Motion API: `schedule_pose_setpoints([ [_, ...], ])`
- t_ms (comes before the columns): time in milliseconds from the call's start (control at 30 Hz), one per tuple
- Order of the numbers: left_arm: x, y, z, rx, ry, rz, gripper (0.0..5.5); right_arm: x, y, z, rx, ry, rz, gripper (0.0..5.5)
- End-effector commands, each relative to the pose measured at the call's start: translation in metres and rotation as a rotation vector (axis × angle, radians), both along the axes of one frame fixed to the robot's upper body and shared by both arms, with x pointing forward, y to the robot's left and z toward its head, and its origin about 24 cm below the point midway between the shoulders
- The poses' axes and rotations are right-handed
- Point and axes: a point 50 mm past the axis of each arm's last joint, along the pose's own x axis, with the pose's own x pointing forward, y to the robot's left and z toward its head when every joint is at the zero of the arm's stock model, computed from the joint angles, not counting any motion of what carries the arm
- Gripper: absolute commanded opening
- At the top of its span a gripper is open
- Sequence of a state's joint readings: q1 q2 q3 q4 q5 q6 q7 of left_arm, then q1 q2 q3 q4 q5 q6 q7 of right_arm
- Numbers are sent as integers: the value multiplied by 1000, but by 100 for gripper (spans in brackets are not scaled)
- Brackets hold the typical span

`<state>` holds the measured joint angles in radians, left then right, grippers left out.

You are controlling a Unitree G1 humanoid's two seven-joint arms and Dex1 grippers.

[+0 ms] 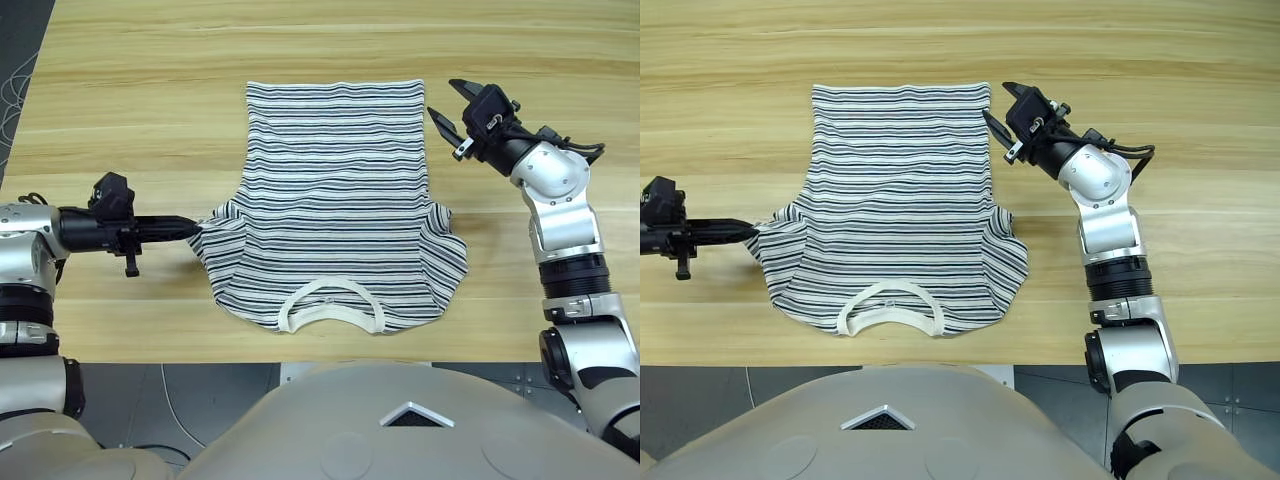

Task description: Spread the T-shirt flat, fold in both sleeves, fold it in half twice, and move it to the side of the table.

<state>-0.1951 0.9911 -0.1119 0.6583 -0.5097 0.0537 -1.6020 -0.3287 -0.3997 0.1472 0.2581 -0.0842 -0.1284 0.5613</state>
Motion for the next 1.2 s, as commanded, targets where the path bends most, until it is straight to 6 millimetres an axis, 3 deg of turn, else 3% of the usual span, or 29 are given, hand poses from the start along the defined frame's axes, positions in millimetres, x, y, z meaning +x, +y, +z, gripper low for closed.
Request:
schedule_pose_setpoints([
  [33, 6, -7, 15, -25, -32, -45, 14, 2, 5, 2, -10, -9, 11, 221],
  [433, 15, -67, 14, -65, -57, -262, 14, 1, 11, -2, -10, -1, 33, 221],
  [633, 26, -100, -3, -56, -55, -336, 14, 0, 12, -5, -8, 6, 40, 221],
  [833, 37, -116, -17, -29, -42, -328, 14, 0, 13, -6, -5, 9, 44, 221],
  [1200, 32, -113, -18, -53, 1, -357, 190, 0, 15, -7, -3, 10, 50, 221],
])
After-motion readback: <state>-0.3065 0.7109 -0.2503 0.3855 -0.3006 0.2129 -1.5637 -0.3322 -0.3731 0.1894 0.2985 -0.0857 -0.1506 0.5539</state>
